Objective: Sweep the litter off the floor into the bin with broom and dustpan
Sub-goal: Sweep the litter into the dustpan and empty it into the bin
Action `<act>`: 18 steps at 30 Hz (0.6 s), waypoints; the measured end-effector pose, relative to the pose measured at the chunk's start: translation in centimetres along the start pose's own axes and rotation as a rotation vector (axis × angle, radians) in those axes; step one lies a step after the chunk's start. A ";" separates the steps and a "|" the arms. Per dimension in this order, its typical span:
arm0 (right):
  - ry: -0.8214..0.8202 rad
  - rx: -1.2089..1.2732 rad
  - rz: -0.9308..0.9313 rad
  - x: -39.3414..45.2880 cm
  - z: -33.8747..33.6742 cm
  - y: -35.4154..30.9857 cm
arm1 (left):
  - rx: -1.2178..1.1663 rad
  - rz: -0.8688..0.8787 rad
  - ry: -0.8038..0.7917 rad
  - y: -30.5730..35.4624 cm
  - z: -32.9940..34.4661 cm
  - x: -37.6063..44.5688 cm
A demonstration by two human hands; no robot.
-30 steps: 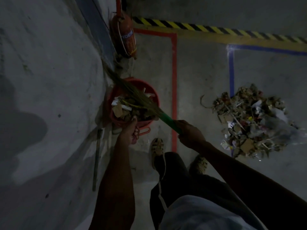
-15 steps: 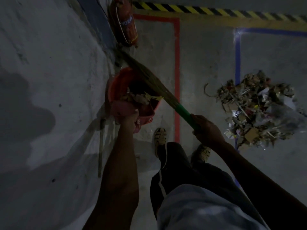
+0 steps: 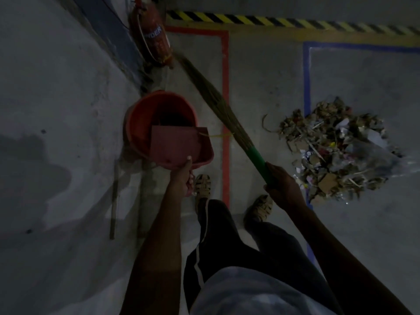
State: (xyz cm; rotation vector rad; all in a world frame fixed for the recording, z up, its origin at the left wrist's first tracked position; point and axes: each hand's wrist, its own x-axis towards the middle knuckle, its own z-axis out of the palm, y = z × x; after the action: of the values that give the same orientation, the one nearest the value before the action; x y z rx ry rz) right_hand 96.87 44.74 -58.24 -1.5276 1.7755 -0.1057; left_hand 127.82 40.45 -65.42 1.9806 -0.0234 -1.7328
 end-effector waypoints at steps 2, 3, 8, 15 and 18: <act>0.021 0.026 0.050 -0.5 -0.7 2.8 | 0.022 0.037 0.013 -2.4 2.9 -0.5; 0.025 0.043 0.079 -0.6 -0.9 4.4 | 0.025 0.043 0.011 -3.6 4.3 -0.6; 0.034 0.193 0.220 -0.9 -1.6 12.1 | 0.051 0.097 0.020 -9.5 10.6 0.1; 0.088 0.009 0.330 1.3 -1.2 23.0 | 0.251 0.151 0.087 -15.7 17.6 4.9; 0.121 -0.024 0.366 3.2 0.1 27.8 | 0.404 0.163 0.090 -17.2 20.3 8.0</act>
State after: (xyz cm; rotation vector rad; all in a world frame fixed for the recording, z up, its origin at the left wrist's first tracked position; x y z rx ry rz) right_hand 74.63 49.64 -74.43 -1.2099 2.1302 0.0052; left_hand 105.07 45.57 -80.56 2.2634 -0.5274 -1.6269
